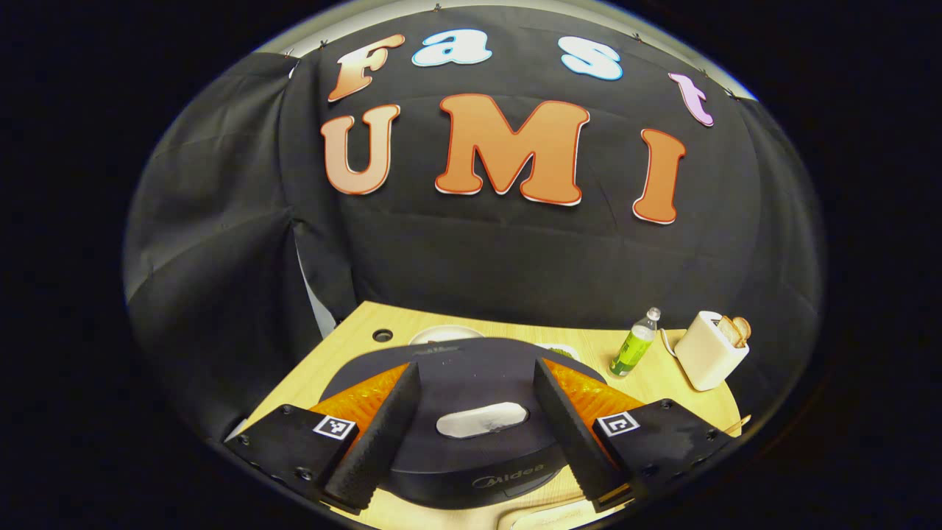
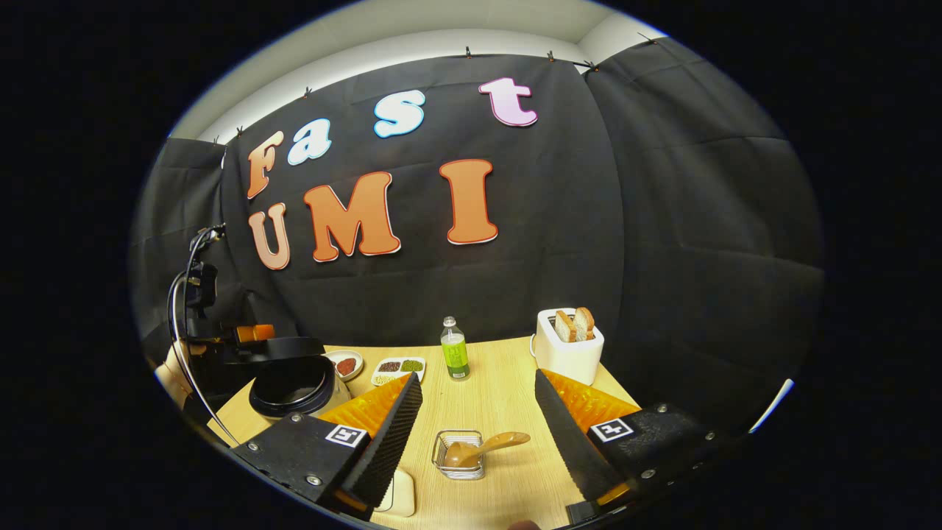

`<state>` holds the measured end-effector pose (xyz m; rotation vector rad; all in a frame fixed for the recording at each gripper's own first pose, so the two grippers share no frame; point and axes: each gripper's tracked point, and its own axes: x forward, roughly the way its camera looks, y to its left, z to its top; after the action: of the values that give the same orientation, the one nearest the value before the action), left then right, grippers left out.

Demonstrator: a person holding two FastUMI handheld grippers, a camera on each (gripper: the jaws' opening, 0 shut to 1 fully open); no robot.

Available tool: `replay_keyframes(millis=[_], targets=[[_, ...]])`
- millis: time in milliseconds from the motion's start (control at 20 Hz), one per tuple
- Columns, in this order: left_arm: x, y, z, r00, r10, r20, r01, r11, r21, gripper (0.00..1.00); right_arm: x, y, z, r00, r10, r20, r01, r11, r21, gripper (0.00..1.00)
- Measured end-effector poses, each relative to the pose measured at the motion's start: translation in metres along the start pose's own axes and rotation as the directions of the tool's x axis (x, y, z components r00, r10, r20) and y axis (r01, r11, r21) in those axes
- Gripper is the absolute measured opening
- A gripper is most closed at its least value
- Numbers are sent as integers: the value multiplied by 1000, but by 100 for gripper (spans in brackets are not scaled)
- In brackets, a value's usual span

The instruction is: Close the left gripper, press the button to open the rice cooker; take a wooden spoon from the chopstick holder with the right hand, scoop a spoonful of rice and pour it into the rice cooker, then put the wooden spoon back into the chopstick holder.

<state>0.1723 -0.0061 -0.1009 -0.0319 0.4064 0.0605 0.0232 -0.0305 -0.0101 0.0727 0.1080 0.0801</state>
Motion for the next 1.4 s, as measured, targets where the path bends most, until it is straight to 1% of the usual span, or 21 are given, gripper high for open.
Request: replay_keyframes(millis=[50,200,350,450,500,550,600,700,750,800,1100,1150,1200,1250,1300,1400], targets=[[-1,1,-9,1000,4,-9,-4,1000,-3,99,1,0,-2,1000,1,-4,-1,1000,1,95],[-3,-1,-13,999,15,43,-18,998,54,100,2,-5,-7,1000,-8,-16,8,1000,4,95],[-1,1,-33,1000,10,29,-11,999,48,100,5,-8,-8,1000,-10,-21,11,1000,24,95],[0,0,-48,1000,5,9,-6,996,88,100,7,-7,-11,1000,-12,-26,13,1000,25,95],[1,0,-54,1000,6,-2,-5,995,98,96,7,-6,-12,1000,-12,-29,13,1000,26,95],[1,1,-62,1000,7,-10,-6,995,104,100,9,-6,-12,999,-11,-31,12,1000,28,95],[3,1,-67,1000,9,-14,-8,994,113,95,10,-5,-13,999,-10,-33,11,1000,29,95],[3,1,-77,999,15,-28,-11,991,136,96,13,-5,-15,999,-12,-37,13,1000,25,95],[2,0,-75,1000,15,8,-16,990,143,96,14,-5,-15,999,-13,-40,14,1000,25,95],[3,0,-74,1000,15,20,-18,990,141,100,15,-5,-16,999,-13,-45,15,1000,28,95],[2,1,-80,998,5,56,-12,991,132,100,18,-3,-26,997,-24,-68,25,999,23,95],[2,1,-78,998,7,62,-15,992,125,98,17,-3,-28,997,-26,-70,28,999,23,95],[3,2,-79,998,7,59,-14,993,118,98,16,-3,-29,997,-27,-73,29,999,23,95],[4,2,-82,998,4,64,-12,993,114,100,15,-1,-29,997,-26,-74,28,999,24,95],[3,2,-89,999,6,46,-11,993,114,99,13,-1,-30,997,-28,-73,30,999,25,95],[4,1,-88,997,4,74,-14,991,132,99,9,-2,-30,997,-35,-69,37,999,24,95]])
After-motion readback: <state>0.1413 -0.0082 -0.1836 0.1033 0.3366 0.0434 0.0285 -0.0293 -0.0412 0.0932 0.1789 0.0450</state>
